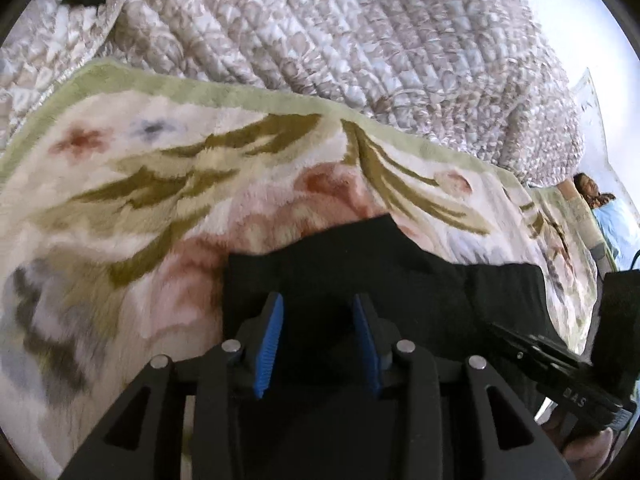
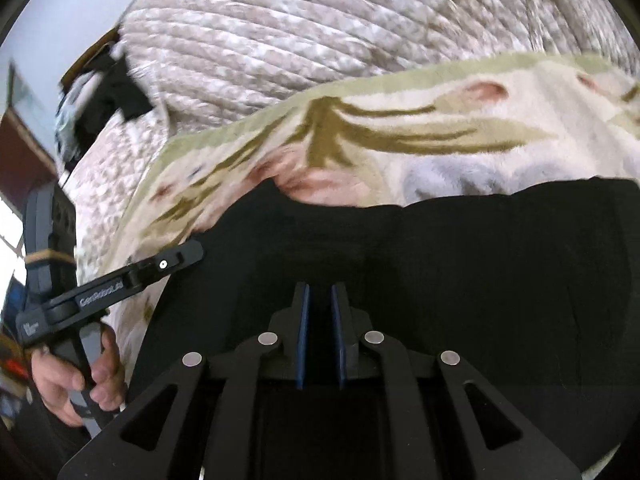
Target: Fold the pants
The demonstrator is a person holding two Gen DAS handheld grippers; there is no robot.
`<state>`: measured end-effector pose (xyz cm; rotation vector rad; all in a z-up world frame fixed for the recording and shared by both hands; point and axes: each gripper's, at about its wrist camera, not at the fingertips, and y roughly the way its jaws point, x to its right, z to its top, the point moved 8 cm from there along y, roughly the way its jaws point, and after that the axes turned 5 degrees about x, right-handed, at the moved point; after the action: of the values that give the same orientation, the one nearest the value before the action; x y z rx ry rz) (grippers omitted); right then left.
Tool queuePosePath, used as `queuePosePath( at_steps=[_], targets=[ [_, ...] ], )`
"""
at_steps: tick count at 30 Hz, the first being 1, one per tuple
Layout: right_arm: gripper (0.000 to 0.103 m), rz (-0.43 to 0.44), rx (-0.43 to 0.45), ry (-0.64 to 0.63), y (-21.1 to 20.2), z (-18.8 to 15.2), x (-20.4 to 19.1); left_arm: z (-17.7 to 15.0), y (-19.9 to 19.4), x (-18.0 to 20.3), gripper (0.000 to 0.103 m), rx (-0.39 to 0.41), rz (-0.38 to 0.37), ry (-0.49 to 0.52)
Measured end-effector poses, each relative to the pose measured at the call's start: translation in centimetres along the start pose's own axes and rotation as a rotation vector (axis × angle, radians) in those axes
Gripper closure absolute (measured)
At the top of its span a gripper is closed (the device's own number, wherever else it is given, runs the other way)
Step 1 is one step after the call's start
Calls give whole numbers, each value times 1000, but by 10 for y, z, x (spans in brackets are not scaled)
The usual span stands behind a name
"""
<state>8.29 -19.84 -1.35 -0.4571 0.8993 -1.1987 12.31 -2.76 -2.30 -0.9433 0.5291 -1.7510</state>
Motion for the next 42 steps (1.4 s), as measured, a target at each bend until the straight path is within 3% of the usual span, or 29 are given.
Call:
queuePosePath(
  at_steps=[11, 15, 20, 35, 39, 42],
  targets=[
    [85, -55, 4, -186, -31, -62, -32, -57, -47, 29, 64, 39, 83, 130],
    [82, -61, 24, -209, -33, -71, -29, -77, -47, 35, 64, 31, 97, 170],
    [81, -87, 43, -258, -33, -73, -32, -79, -47, 36, 64, 47, 104, 190],
    [81, -145, 57, -210, -48, -76, -18, -88, -57, 41, 63, 45, 104, 224],
    [81, -90, 87, -204, -61, -76, -29, -94, -70, 39, 63, 60, 76, 201],
    [81, -124, 25, -213, -51, -87, -23, -105, -74, 38, 63, 45, 60, 204]
  ],
)
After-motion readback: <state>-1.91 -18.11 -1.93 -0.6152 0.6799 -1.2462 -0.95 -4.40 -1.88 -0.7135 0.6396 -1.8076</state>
